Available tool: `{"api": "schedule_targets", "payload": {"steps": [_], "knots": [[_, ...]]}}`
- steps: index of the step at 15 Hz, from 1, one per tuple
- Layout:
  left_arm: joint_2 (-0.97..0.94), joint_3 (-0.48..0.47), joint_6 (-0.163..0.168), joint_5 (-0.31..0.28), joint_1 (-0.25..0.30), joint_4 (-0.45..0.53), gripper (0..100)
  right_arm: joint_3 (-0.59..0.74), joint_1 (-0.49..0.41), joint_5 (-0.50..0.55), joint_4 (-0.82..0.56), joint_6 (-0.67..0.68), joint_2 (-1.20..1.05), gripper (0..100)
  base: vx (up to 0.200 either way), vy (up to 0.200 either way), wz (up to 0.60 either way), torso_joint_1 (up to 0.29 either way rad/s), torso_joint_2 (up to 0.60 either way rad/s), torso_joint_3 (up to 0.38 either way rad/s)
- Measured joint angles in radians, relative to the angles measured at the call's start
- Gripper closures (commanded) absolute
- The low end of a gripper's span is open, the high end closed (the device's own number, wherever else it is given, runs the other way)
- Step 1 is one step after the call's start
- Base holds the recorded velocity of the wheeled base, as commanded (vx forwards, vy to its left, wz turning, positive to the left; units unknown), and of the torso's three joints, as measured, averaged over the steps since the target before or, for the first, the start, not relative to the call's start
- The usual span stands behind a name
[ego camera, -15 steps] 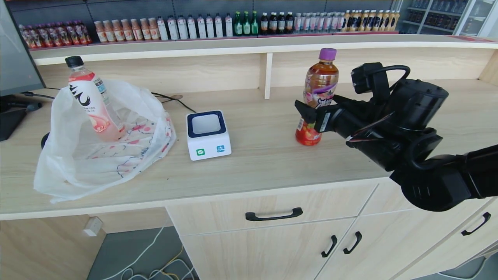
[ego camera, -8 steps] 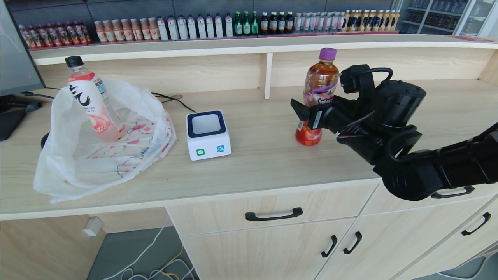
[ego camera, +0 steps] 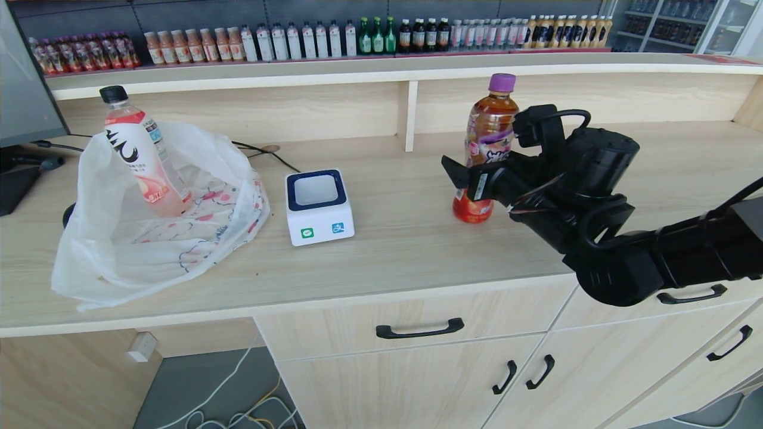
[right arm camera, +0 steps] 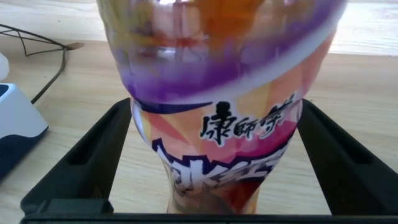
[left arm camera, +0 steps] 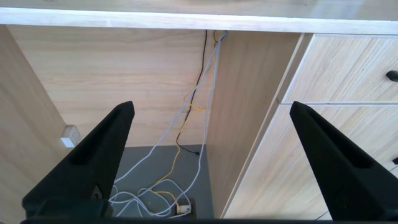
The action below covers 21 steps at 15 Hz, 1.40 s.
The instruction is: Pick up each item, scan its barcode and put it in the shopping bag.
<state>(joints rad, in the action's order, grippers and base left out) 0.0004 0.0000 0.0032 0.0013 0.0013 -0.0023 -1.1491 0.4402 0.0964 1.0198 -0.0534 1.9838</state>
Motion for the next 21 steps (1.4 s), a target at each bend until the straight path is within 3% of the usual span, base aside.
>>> {"api": "schedule_targets", "payload": {"steps": [1,2,21], "knots": [[0.0,0.0,0.0,0.0,0.0,0.0,0,0.0,0.001,0.001,0.0,0.0,0.001,0,0.0,0.0,0.0,0.0,0.0,0.0],[0.0,0.0,0.0,0.0,0.0,0.0,0,-0.001,0.0,0.002,0.0,-0.001,0.003,100,0.0,0.0,0.0,0.0,0.0,0.0],[0.0,0.0,0.0,0.0,0.0,0.0,0,-0.034,0.012,0.001,-0.001,0.001,-0.032,100,0.0,0.0,0.0,0.0,0.0,0.0]]}}
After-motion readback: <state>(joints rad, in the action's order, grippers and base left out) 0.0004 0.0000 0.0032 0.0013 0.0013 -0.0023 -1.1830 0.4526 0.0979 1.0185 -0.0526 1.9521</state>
